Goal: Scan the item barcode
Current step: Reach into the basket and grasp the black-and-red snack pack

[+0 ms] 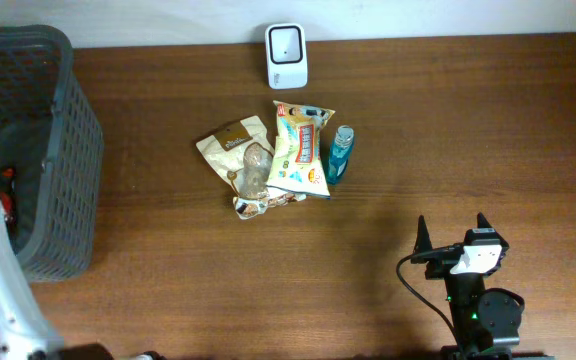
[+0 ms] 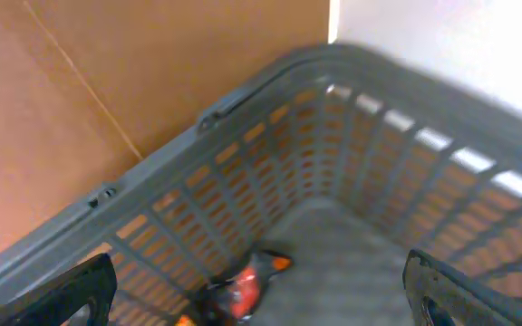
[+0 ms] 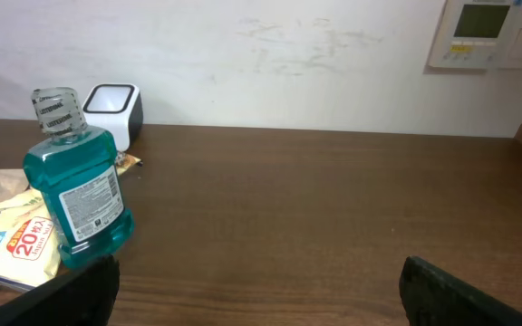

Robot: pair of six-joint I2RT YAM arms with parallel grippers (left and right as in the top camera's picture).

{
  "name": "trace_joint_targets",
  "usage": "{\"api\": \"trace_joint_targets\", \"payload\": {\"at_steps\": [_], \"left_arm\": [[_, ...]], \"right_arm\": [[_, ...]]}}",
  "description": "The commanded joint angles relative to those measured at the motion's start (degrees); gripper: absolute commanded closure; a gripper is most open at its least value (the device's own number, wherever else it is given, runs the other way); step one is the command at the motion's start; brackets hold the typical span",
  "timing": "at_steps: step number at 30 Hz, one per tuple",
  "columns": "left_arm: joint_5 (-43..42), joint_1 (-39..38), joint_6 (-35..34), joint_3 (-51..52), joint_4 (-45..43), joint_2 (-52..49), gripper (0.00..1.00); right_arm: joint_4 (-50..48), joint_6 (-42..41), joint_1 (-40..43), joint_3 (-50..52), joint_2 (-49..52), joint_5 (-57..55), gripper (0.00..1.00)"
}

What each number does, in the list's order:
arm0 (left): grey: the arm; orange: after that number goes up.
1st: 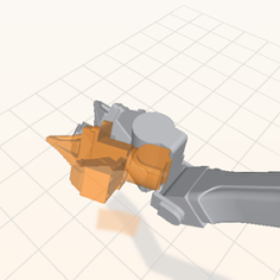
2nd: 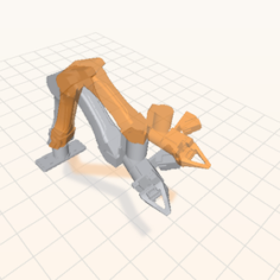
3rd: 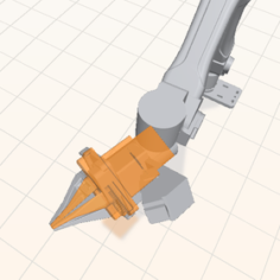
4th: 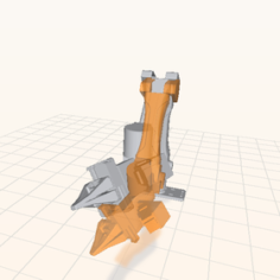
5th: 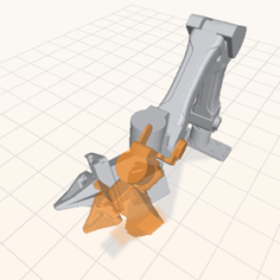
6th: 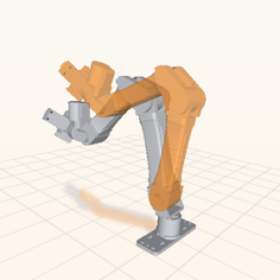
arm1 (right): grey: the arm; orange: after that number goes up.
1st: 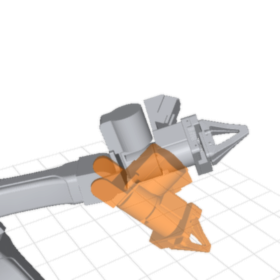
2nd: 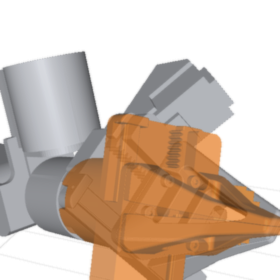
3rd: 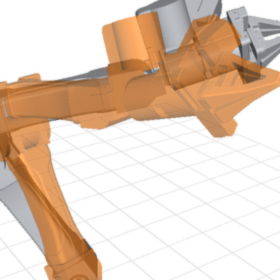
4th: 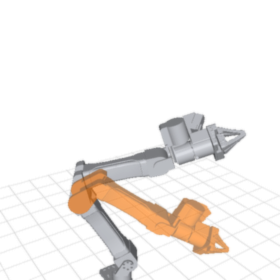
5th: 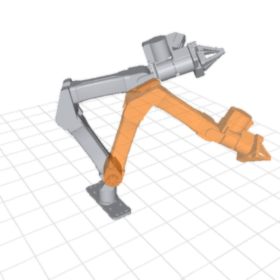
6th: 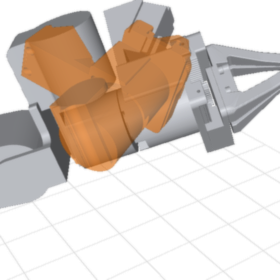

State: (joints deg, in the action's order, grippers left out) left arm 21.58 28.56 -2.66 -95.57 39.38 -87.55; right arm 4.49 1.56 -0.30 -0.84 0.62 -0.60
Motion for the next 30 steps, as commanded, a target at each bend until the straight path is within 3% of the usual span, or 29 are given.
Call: {"api": "trace_joint_targets", "payload": {"at_steps": [1, 4, 9, 11, 16, 20, 30], "left_arm": [[0.7, 1.5, 16.7, -0.6, 1.4, -7.0, 0.01], [0.7, 1.4, 24.8, -0.6, 3.3, -11.3, 0.01], [0.7, 1.6, 28.3, -0.6, 2.9, -16.5, 0.01], [0.5, 1.3, 36.7, -0.5, 2.8, -19.9, 0.01], [1.0, 1.5, 37.2, -0.5, 3.2, -25.5, 0.02], [6.9, 1.5, 38.0, -0.5, 2.6, -30.2, 0.05], [4.6, 2.0, 39.2, -0.5, 0.3, -35.2, 0.08]], "right_arm": [[0.2, 0.1, 0.4, 0.5, -0.4, -0.1, 0.01], [0.2, 0.1, 0.4, 0.5, -0.4, -0.1, 0.02], [0.2, 0.1, 0.4, 0.5, -0.4, -0.1, 0.02], [0.2, 0.1, 0.4, 0.5, -0.4, -0.1, 0.02], [0.2, 0.1, 0.4, 0.5, -0.4, -0.1, 0.02], [0.2, 0.1, 0.4, 0.5, -0.4, -0.1, 0.02], [0.2, 0.1, 0.4, 0.5, -0.4, -0.1, 0.02]]}}
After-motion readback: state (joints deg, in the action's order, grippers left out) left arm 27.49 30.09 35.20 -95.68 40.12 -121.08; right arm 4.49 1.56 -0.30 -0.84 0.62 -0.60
